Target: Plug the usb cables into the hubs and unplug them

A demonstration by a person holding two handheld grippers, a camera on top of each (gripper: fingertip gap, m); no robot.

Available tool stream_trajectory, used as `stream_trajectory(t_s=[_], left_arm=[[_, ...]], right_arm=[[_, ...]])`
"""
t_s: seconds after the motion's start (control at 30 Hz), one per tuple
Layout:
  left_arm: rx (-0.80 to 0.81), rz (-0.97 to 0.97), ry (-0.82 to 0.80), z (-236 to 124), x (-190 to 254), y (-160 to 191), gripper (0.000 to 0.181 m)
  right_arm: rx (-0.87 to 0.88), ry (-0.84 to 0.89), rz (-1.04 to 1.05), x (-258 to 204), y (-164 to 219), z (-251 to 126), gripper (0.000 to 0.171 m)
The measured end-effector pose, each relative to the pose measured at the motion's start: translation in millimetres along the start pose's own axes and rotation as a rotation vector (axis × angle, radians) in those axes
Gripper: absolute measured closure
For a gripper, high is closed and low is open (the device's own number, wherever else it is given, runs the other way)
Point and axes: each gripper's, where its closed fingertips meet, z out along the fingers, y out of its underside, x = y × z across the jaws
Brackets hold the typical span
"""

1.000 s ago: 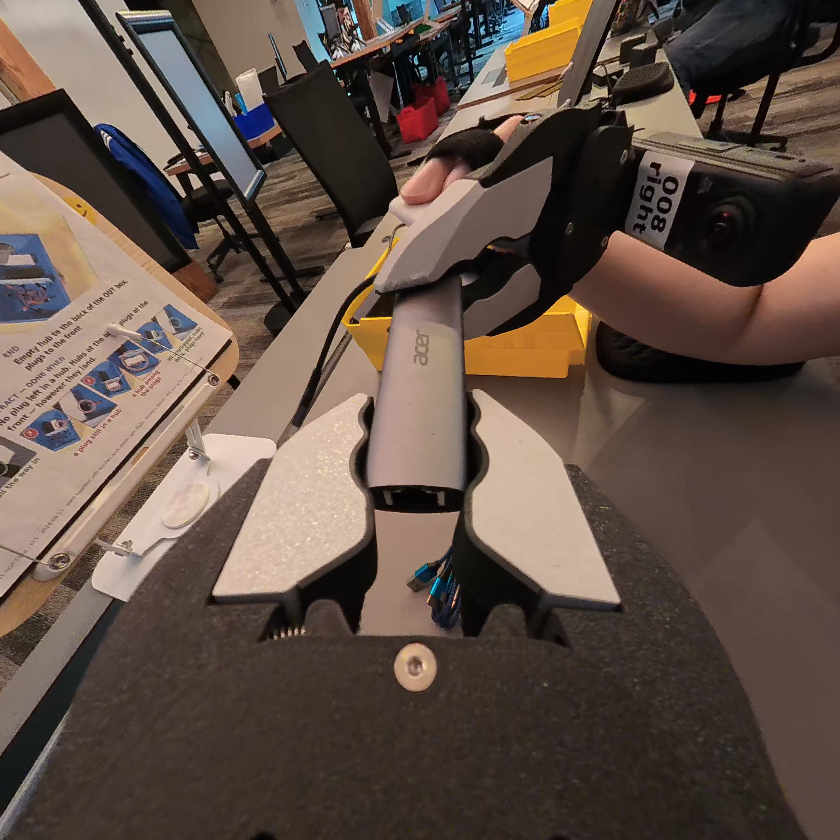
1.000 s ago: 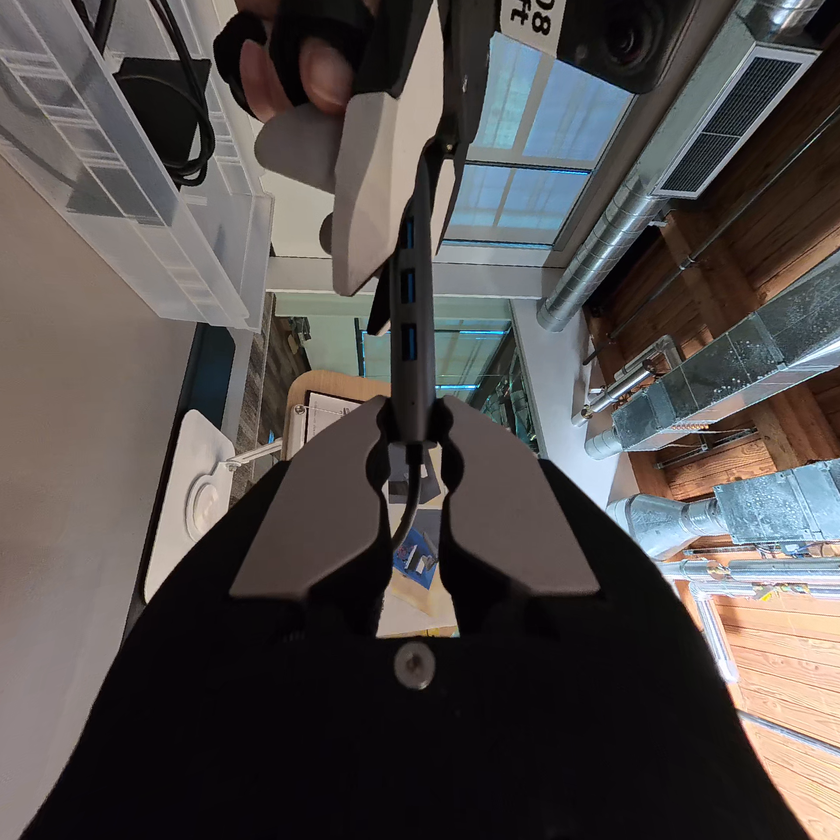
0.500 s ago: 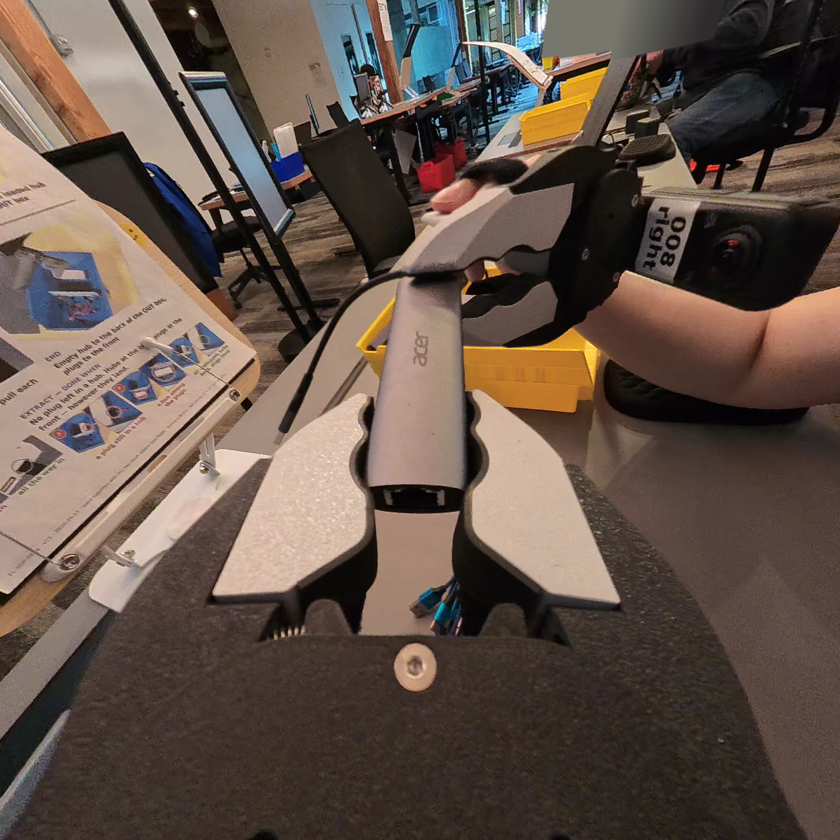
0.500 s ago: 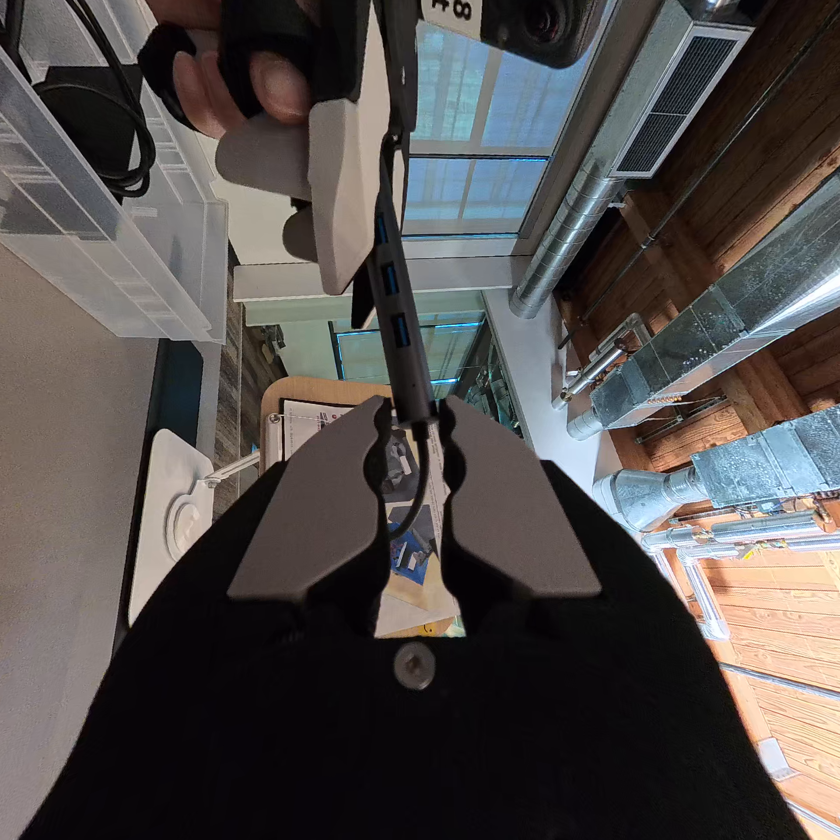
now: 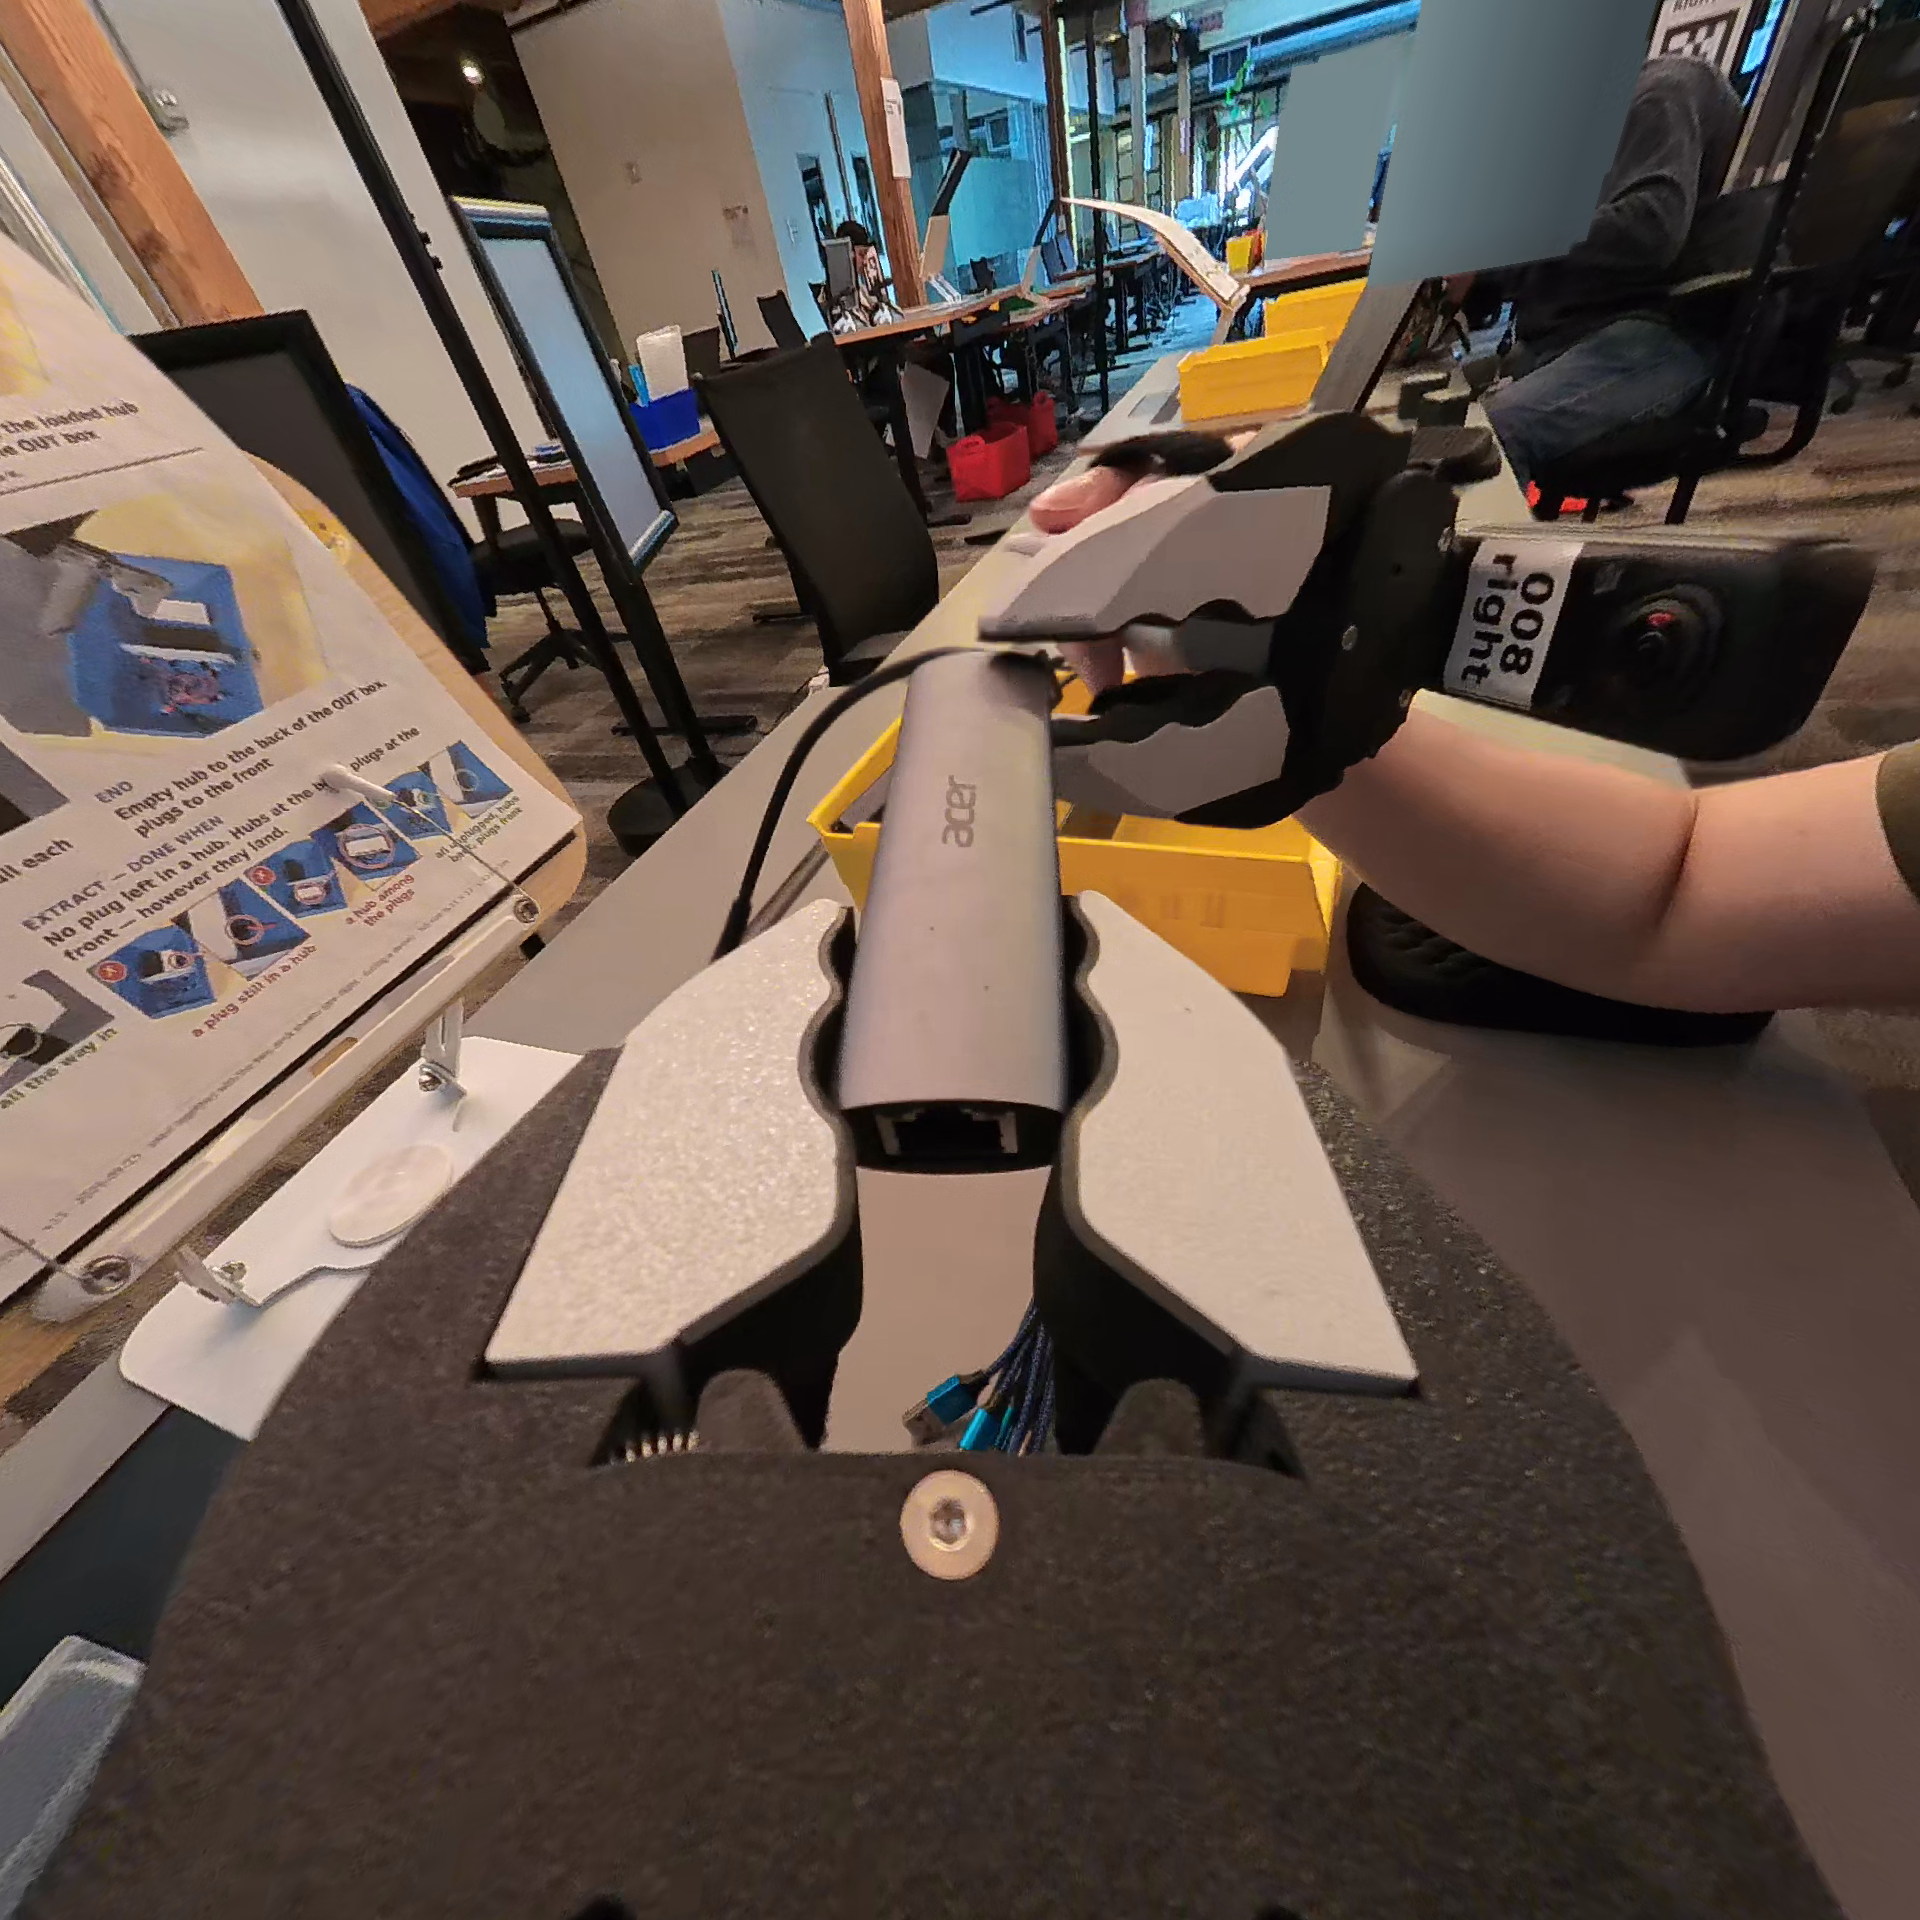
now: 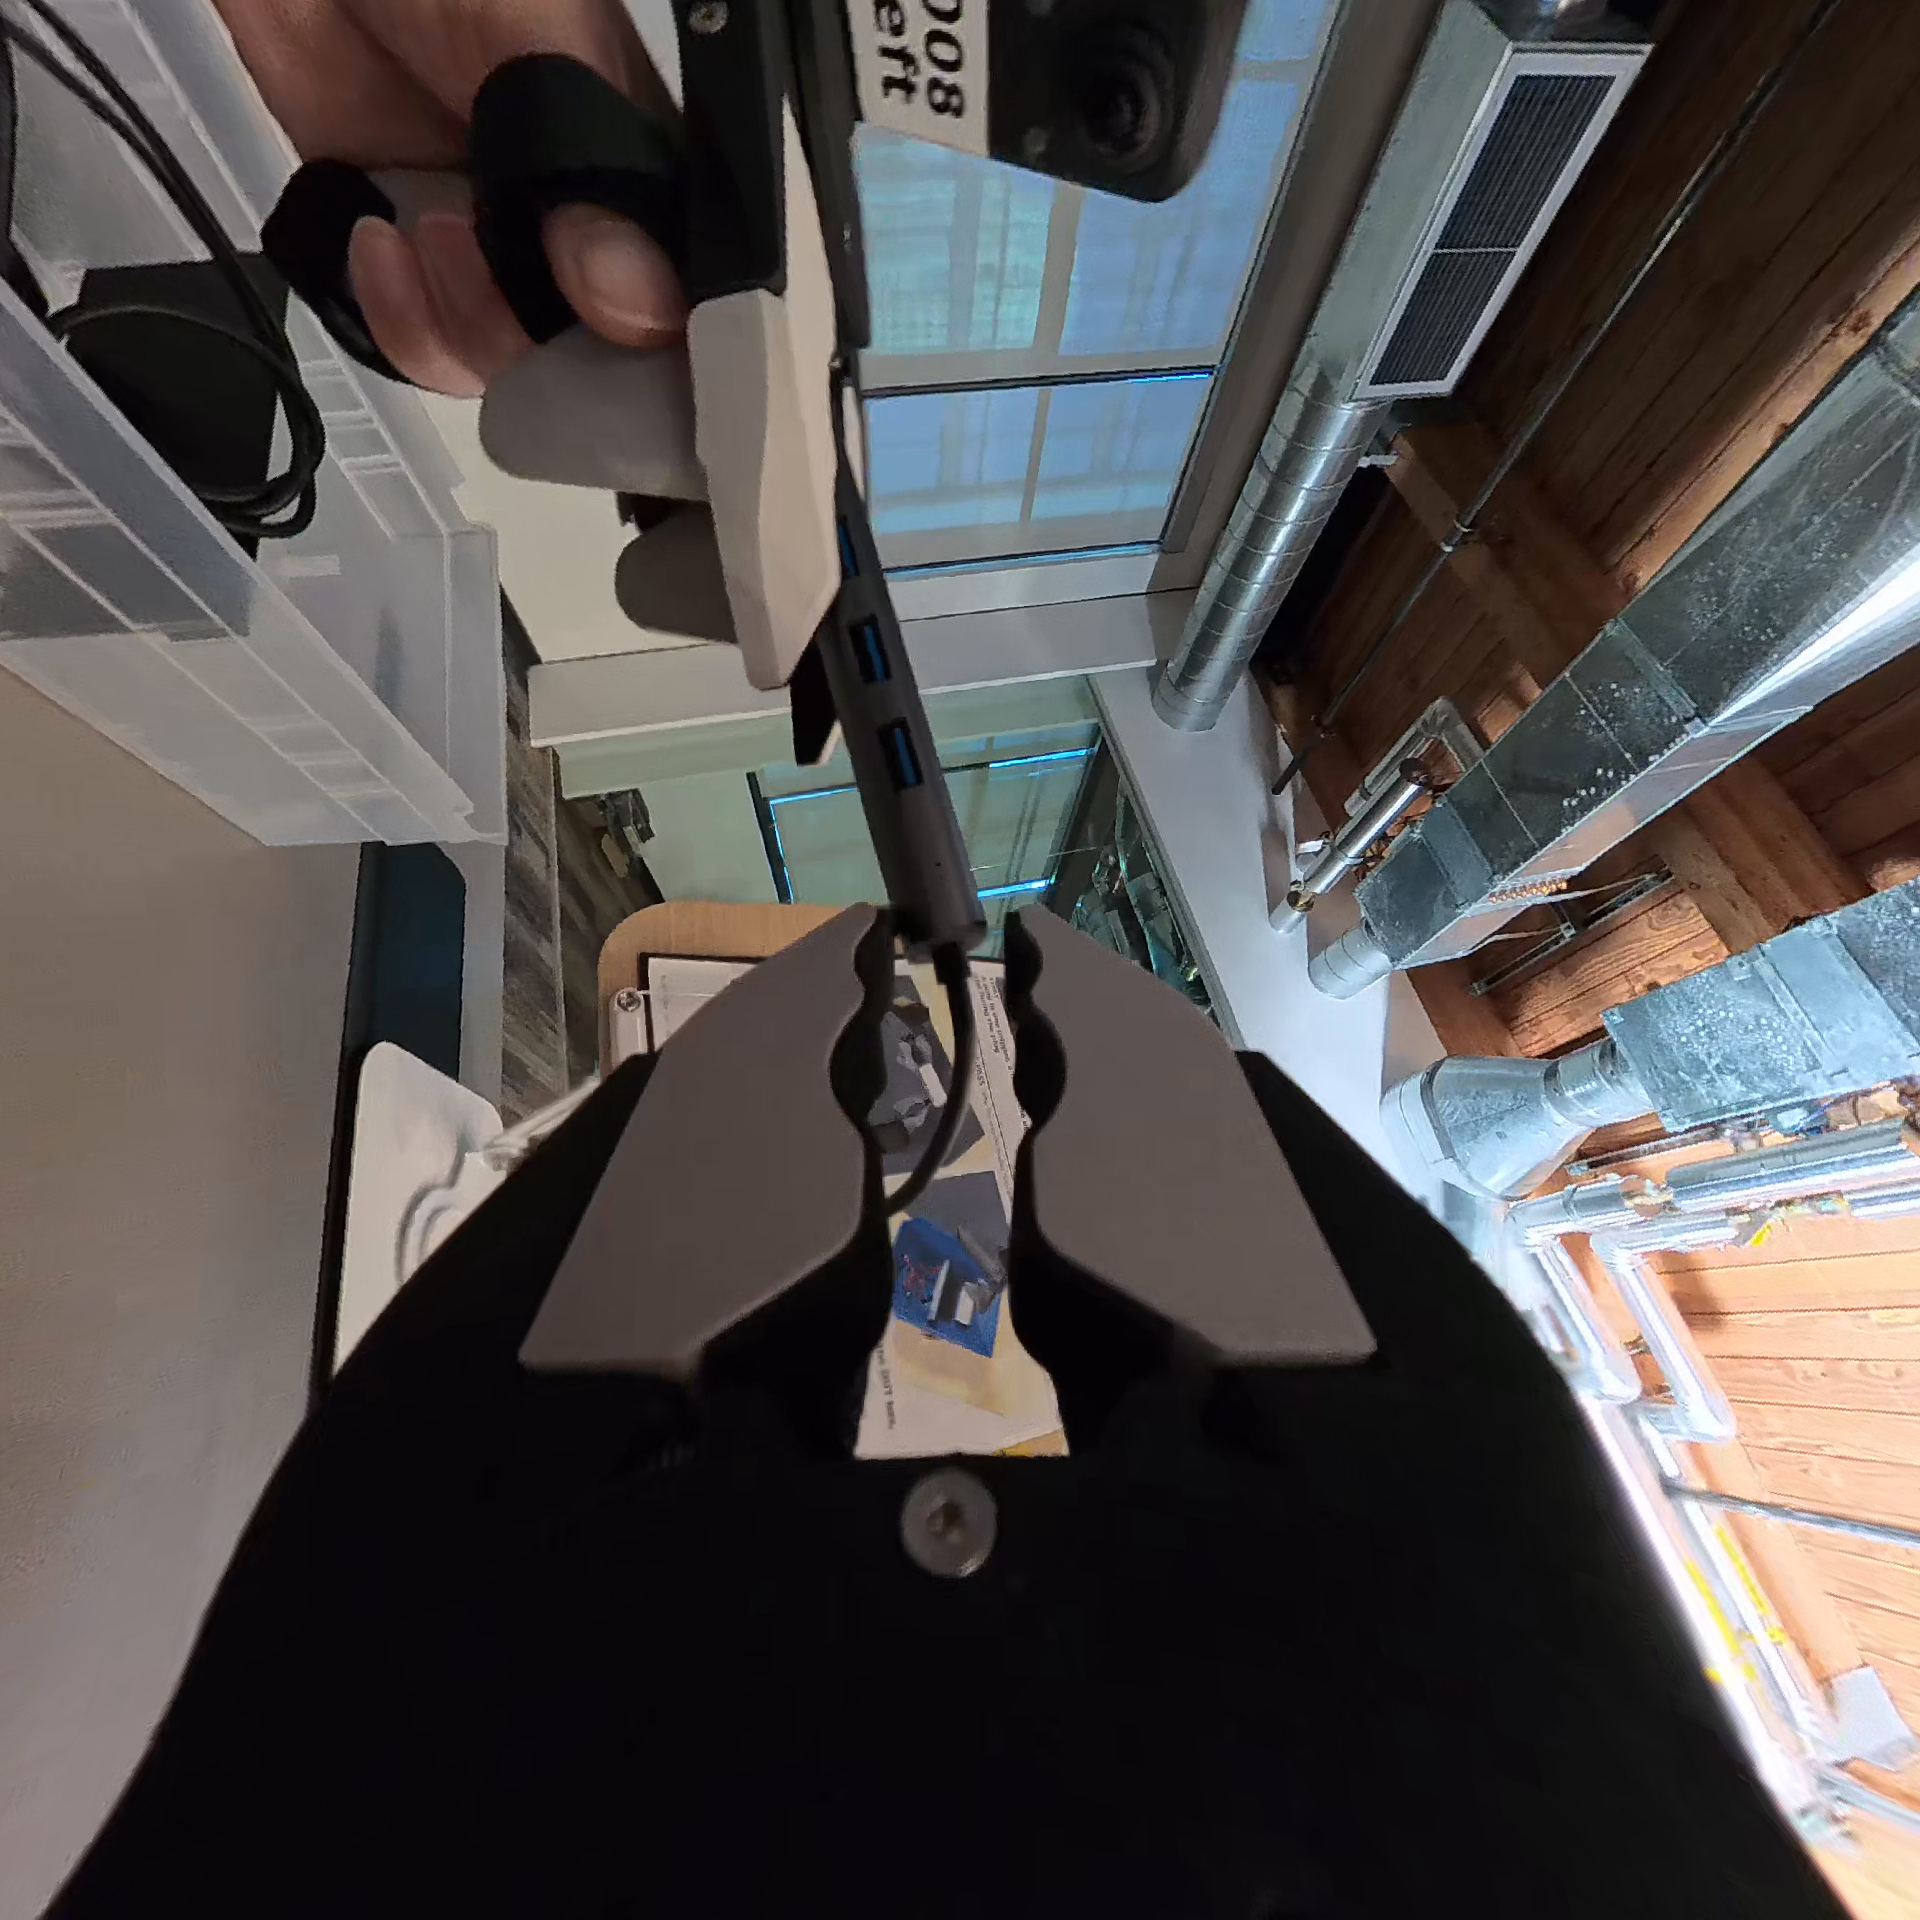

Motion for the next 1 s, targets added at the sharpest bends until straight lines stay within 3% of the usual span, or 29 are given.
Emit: stream_trajectory(t_s=[0.23,0.43,0.53,0.8,1.0], left_arm=[[0.043,-0.037,-0.052,-19,-17,-8,0.144],[0.09,-0.028,-0.148,-47,-37,-19,0.144],[0.124,-0.035,-0.173,-56,-42,-26,0.144],[0.165,-0.041,-0.204,-68,-47,-34,0.144],[0.176,-0.022,-0.21,-74,-44,-40,0.144]], right_arm=[[0.033,-0.122,0.505,7,6,-1,0.142],[0.162,-0.564,1.09,-35,-9,-4,0.144],[0.041,-0.662,1.146,-75,4,2,0.141],[-0.451,-0.672,1.041,-157,39,16,0.147],[-0.6,-0.907,1.57,-221,26,10,0.153]])
